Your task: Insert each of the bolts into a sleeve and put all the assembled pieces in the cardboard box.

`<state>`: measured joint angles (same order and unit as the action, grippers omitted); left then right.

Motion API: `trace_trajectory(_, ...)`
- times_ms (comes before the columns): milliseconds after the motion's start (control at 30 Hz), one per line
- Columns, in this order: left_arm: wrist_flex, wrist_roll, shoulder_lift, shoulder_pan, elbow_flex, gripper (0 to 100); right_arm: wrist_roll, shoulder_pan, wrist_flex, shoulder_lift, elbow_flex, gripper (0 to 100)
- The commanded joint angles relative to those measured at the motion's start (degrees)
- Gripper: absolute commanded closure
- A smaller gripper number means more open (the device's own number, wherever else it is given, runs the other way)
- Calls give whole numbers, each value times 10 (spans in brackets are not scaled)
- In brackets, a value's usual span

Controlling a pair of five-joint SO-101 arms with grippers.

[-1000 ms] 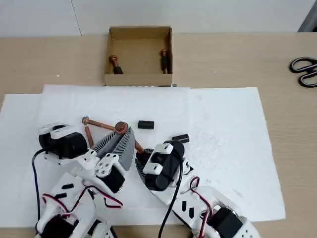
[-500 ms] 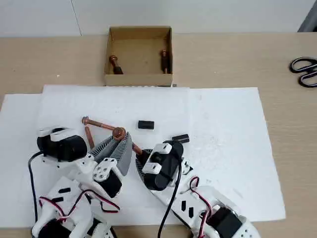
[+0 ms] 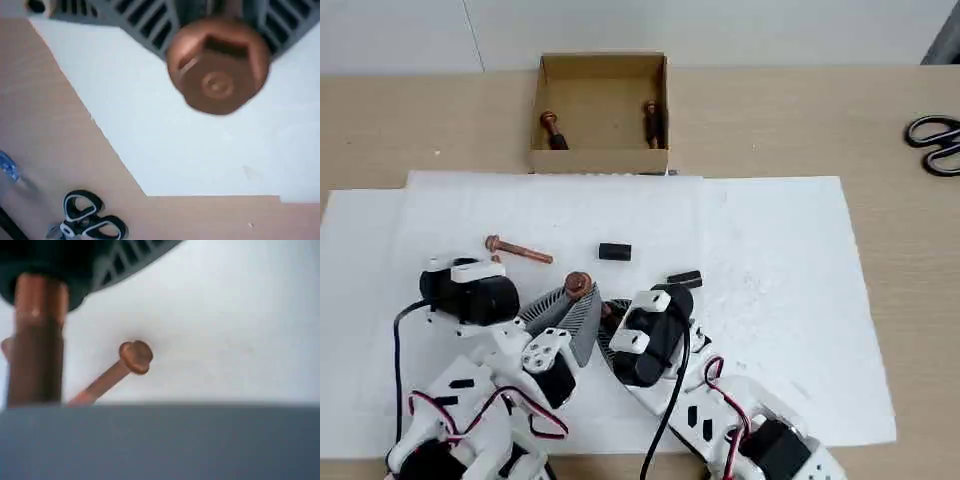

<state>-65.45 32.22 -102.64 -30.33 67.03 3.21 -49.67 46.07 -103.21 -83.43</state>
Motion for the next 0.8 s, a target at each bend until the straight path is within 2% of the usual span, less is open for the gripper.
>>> trace_trajectory(0,-5,-4,2,-14,-4,993,5,-3,-1,-7,33,996)
trace_trajectory(767,-8,-70,1,-15,88,993,30,-3,-22,-7,45,996)
